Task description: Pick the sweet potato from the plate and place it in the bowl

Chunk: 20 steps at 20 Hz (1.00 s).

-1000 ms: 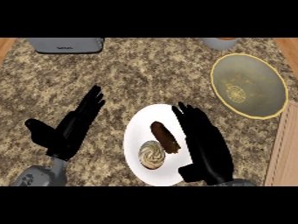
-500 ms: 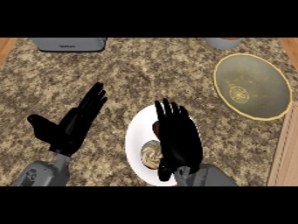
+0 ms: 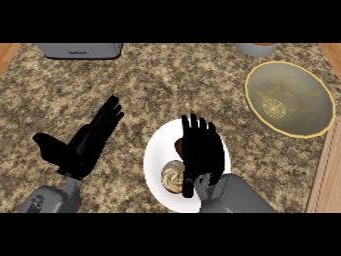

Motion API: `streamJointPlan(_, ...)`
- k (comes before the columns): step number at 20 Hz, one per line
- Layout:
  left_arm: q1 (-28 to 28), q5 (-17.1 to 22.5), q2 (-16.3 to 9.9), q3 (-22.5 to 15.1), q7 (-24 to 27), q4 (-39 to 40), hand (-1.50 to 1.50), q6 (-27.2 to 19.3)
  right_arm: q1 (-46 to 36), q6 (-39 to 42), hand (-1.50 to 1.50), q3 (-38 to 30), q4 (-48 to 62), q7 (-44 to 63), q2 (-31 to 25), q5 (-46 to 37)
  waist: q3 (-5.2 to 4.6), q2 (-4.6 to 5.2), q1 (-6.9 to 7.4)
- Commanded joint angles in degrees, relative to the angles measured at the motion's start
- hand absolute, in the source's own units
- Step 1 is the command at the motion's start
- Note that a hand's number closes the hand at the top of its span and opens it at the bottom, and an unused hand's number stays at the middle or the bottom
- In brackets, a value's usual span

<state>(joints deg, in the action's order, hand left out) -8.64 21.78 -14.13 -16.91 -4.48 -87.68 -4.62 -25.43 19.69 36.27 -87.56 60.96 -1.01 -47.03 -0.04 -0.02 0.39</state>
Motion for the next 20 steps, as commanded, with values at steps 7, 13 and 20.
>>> streamJointPlan(7, 2.04, -2.47, 0.94, -0.80, -2.48, -4.34, 0.00, 0.43, -1.58, 0.99, -1.50, 1.68, 7.62, 5.67, 0.97, 0.75, 0.04, 0.00, 0.27)
streamJointPlan(13, 2.11, -4.24, 2.89, 0.32, -3.87, -5.28, 0.00, -0.69, -4.55, 0.10, -1.50, 0.59, 11.02, 5.25, 0.98, 1.56, 0.05, -0.03, 0.13)
streamJointPlan(20, -1.72, -4.96, 4.09, 2.70, -6.92, -3.91, 0.00, 0.09, -1.69, -6.90, -1.50, 5.33, 14.35, 4.81, 0.98, 0.59, 0.06, 0.02, 0.14)
